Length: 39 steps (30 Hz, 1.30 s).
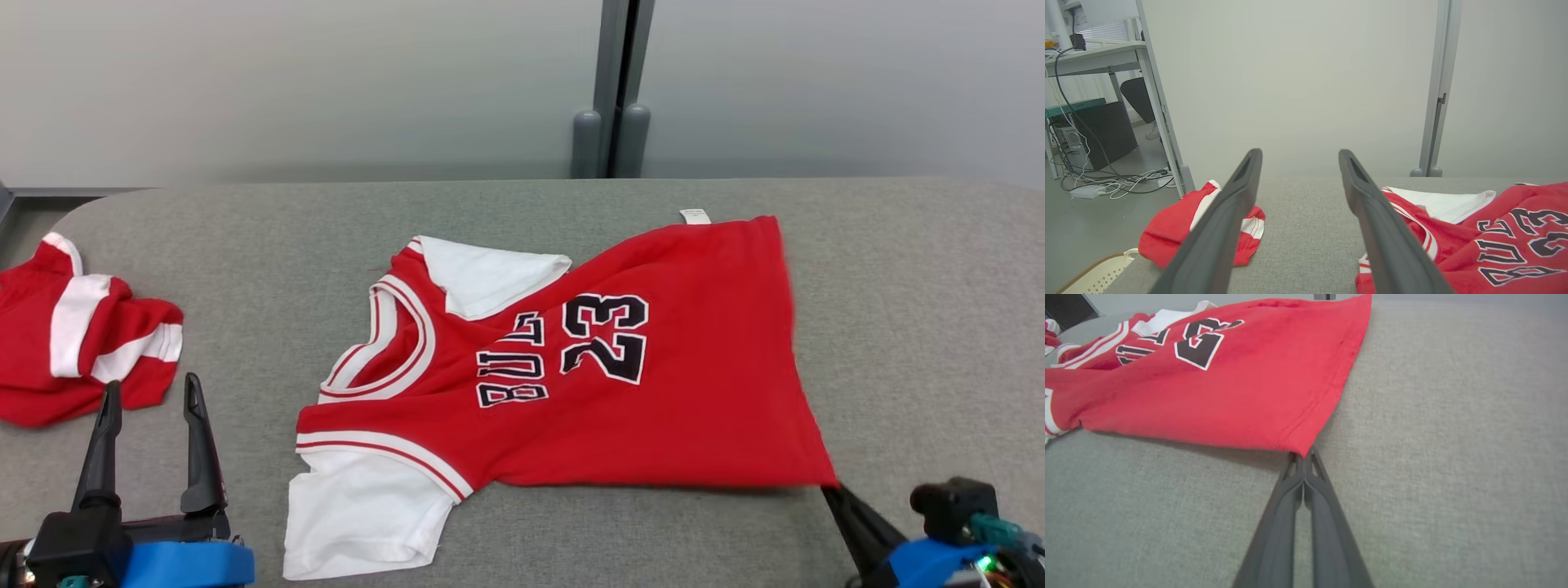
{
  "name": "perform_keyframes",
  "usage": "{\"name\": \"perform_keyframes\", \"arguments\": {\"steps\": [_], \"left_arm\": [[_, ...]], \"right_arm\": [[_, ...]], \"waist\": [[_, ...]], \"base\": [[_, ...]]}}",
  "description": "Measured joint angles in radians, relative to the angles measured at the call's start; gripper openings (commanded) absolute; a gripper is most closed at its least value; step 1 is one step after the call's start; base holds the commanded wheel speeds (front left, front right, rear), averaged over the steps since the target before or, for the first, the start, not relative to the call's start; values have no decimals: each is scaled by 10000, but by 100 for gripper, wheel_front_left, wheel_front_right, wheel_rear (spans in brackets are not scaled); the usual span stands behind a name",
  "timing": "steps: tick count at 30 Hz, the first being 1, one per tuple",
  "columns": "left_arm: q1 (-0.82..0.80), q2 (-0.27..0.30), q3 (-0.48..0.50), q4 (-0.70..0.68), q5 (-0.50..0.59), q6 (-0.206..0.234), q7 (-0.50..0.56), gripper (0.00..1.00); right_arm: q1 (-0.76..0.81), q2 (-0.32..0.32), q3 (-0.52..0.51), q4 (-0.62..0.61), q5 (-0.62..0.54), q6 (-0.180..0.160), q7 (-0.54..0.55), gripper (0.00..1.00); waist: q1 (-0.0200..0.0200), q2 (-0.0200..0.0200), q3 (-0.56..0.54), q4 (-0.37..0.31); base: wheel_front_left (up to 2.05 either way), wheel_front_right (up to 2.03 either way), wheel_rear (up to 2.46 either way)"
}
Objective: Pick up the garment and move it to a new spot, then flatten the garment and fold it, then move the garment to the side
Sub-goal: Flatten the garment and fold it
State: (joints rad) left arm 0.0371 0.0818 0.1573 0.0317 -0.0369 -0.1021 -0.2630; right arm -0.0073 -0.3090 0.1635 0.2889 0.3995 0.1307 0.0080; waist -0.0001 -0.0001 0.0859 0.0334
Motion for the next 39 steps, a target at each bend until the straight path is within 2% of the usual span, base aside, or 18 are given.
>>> {"name": "perform_keyframes", "arguments": {"steps": [5, 7, 9, 10, 11, 12, 20, 25, 30, 39], "left_arm": [[3, -4, -33, -12, -2, -4, 0, 100], [0, 2, -31, -6, -2, -4, 0, 100], [-26, 2, -33, 12, -2, -13, 0, 100], [-26, 2, -33, 12, -2, -13, 0, 100], [-34, 2, -36, 15, -2, -15, 0, 100], [-35, 6, -38, 25, -2, -15, 0, 100], [-35, 44, -44, 31, 2, -42, 0, 100], [-32, 48, -48, 21, 8, -44, 0, 100], [-12, 46, -58, 42, 35, -42, 0, 100], [355, 173, -36, 207, 65, -42, 0, 100]], "right_arm": [[1509, -159, -374, -1988, 397, 0, 1950, 0], [1752, -155, -449, -2245, 495, 0, 2268, 0], [2242, -119, -771, -2773, 625, 0, 3106, 2], [2242, -119, -771, -2773, 625, 0, 3106, 37], [2331, -115, -863, -2901, 612, 0, 3283, 90], [2388, -94, -989, -3039, 604, 0, 3398, 100], [2086, -146, -1802, -3628, 431, 0, 3622, 100], [1083, 4, -2242, -3651, -313, -2, 2326, 100], [330, 652, -2211, -3187, -976, 0, 821, 100], [469, 1770, -1950, -2107, -1822, 0, -1269, 100]], "waist": [[0, 1, 62, -177], [1, 1, 72, -188], [1, 1, 77, -204], [1, 1, 77, -204], [1, 2, 71, -203], [1, 1, 57, -198], [1, 1, -20, -41], [1, 1, -93, 39], [1, 2, -257, 133], [0, 1, -907, 418]], "base": [[0, 0, 0], [0, 0, 0], [0, 0, 0], [0, 0, 0], [0, 0, 0], [0, 0, 0], [0, 0, 0], [0, 0, 0], [0, 0, 0], [0, 0, 0]]}}
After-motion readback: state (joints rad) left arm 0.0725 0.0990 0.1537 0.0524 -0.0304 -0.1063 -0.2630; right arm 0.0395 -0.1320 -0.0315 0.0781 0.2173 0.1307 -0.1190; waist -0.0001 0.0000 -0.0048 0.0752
